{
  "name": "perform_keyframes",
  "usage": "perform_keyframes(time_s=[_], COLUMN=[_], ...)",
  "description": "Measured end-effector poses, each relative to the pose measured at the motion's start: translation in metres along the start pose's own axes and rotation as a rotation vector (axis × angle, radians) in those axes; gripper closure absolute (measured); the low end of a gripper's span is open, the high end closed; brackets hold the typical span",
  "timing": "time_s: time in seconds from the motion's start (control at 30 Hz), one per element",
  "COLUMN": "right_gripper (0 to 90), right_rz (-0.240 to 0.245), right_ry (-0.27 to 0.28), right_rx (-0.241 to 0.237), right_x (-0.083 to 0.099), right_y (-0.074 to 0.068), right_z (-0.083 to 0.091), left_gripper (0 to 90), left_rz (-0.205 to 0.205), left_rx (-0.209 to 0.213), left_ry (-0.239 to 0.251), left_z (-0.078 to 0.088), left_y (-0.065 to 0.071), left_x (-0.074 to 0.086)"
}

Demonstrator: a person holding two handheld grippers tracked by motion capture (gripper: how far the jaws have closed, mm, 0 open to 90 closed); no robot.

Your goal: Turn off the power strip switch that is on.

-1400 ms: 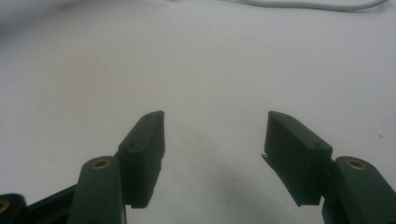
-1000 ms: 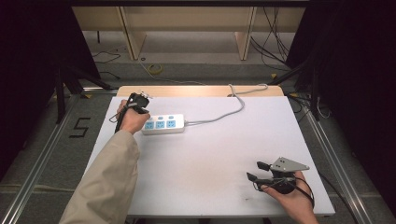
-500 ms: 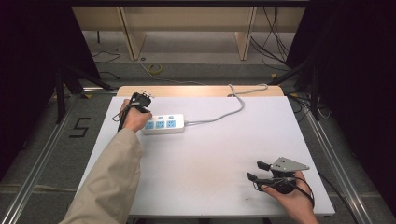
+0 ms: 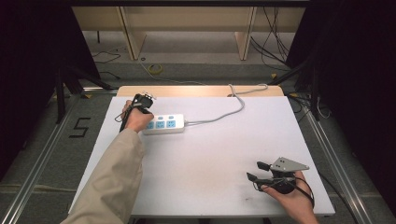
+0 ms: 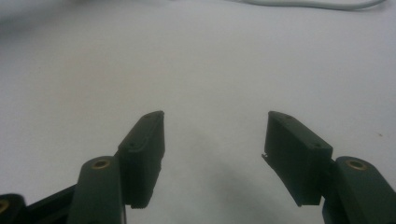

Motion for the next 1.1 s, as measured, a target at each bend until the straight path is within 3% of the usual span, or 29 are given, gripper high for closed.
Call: perform_keyframes(time_s=[1.1], right_gripper=[38.8], right_rz=[0.004], right_ry=[-0.005], right_rx=[-0.004], right_x=[0.0005], right_y=[-0.0006], right_z=[-0.0007], left_gripper=[89.8], left_rz=[0.01], left_rx=[-0.001], left_ry=[-0.025], left_z=[-0.0043], left_y=[0.0005], left_x=[0.0027])
Point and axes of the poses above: each handheld gripper's, and its own axes: z roughly backward along the jaws, x roughly out of its underside, y roughly to its right, the point moved 10 cm from there along -z, roughly forward along the jaws, and after that the axes turned 2 degrees about -y, right-handed, at the moved point
